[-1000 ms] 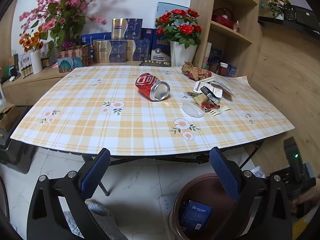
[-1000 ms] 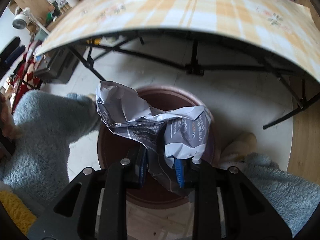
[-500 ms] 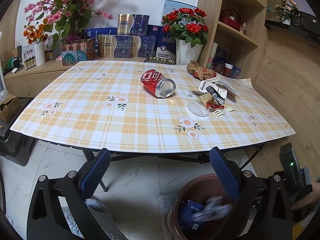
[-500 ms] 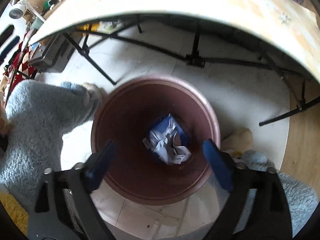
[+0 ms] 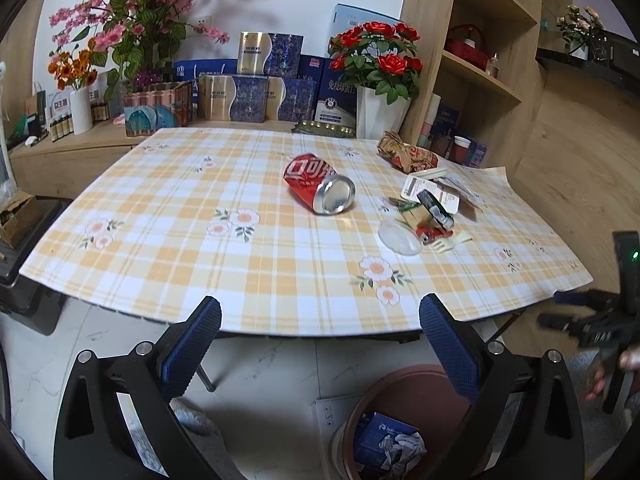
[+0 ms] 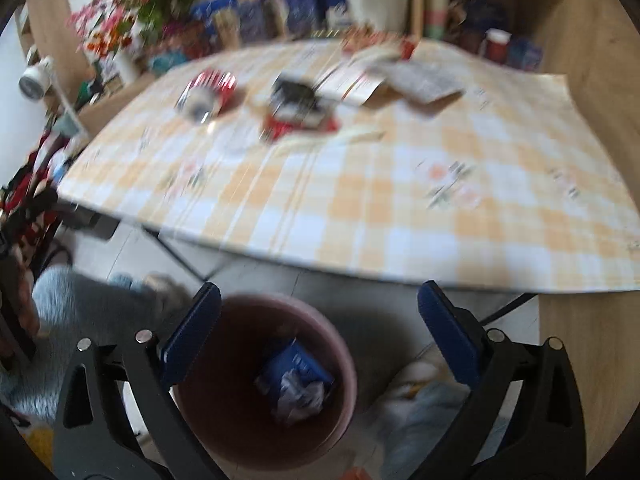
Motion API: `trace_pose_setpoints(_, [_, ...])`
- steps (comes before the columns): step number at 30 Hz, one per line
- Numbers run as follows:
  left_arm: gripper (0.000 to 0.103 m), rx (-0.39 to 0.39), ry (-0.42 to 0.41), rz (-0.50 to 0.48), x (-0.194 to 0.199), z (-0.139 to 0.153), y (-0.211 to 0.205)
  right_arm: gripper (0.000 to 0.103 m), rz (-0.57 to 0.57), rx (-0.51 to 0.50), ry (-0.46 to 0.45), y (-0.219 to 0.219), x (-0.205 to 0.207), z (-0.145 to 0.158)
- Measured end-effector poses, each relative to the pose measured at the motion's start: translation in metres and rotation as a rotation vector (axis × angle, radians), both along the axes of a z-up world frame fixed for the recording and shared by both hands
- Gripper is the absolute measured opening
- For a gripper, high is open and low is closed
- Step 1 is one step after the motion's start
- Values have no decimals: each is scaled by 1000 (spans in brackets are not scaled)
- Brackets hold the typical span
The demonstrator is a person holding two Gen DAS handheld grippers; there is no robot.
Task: Collect trash
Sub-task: 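Move both tools back above the table, then grasp the red cola can with the left tool while the right tool grasps the black snack bag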
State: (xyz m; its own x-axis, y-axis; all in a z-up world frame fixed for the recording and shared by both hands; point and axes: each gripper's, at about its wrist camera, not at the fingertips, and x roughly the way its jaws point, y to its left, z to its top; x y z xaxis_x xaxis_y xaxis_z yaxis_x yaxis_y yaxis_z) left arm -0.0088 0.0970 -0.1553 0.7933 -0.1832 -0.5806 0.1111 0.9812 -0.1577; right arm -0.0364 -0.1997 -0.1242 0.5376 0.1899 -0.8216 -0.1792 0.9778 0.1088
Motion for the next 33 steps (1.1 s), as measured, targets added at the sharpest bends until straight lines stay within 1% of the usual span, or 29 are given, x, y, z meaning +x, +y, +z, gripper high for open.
trace_pose_setpoints(5, [97,19,-23,3,12,12,-1,97,-90,-14,-58,-26,16,20])
trace_pose_setpoints(8, [97,25,-35,3,20,18,-3,97,-117,-2,-82,-40,22,26])
trace_pose_setpoints(11, [97,31,-40,-4,29,22,-6,97,-139,11,-95,-51,29,28])
trace_pose_setpoints(14, [97,39,-40,-11,38,26,-10,97,-157,-4,-114,-57,36,27])
trace_pose_setpoints(19, [97,48,-43,-26,51,29,-18,97,-159,-15,-112,-62,51,17])
trace_pose_setpoints(22, [97,44,-34,-31,60,27,-21,97,-136,-9,-88,-59,63,9])
trace_pose_setpoints(25, [97,39,-23,-30,69,23,-23,97,-99,-53,-83,-45,77,2])
trace_pose_setpoints(28, [97,37,-10,-25,78,19,-23,97,-72,-33,-66,-33,92,-2])
trace_pose_setpoints(30, [97,34,-3,-20,85,15,-22,97,-51,-2,-65,-22,105,-3])
trace_pose_setpoints(33, [97,27,6,-13,95,12,-19,97,-20,32,-92,-3,126,-3])
